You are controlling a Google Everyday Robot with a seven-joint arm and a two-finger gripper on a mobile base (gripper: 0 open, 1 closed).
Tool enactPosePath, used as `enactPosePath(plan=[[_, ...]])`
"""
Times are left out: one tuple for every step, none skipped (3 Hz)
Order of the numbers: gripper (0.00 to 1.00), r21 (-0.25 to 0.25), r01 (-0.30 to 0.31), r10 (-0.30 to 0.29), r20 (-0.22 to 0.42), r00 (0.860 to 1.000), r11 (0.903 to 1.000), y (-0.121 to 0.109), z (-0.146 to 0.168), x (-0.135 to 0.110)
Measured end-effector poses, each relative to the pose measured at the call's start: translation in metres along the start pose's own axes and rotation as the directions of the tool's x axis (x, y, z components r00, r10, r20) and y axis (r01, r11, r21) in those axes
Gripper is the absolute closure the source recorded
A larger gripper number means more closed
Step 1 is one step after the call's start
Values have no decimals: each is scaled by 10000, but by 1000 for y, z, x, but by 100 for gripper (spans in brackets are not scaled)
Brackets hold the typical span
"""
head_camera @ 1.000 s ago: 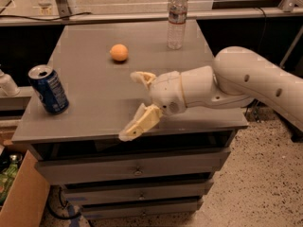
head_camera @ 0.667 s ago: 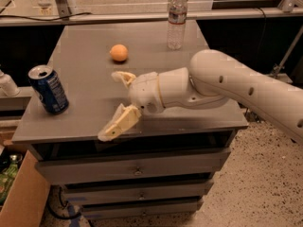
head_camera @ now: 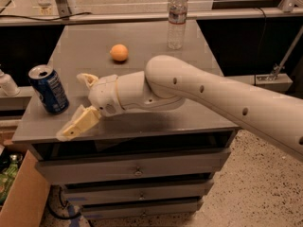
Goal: Knock pepsi can over
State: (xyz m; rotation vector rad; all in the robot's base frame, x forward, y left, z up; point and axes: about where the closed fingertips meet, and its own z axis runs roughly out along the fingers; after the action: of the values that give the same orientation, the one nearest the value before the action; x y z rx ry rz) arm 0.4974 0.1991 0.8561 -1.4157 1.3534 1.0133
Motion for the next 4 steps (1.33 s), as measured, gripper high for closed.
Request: enactPosePath(plan=[[0,16,-161,160,328,9993,9999,-8,54,-14],[0,-18,-99,99,354,9993,9999,-9,56,-12],[0,245,-43,28,592,9982,9997,-29,67,1],[0,346,18,-53,1020,9948,9994,-54,86,6]])
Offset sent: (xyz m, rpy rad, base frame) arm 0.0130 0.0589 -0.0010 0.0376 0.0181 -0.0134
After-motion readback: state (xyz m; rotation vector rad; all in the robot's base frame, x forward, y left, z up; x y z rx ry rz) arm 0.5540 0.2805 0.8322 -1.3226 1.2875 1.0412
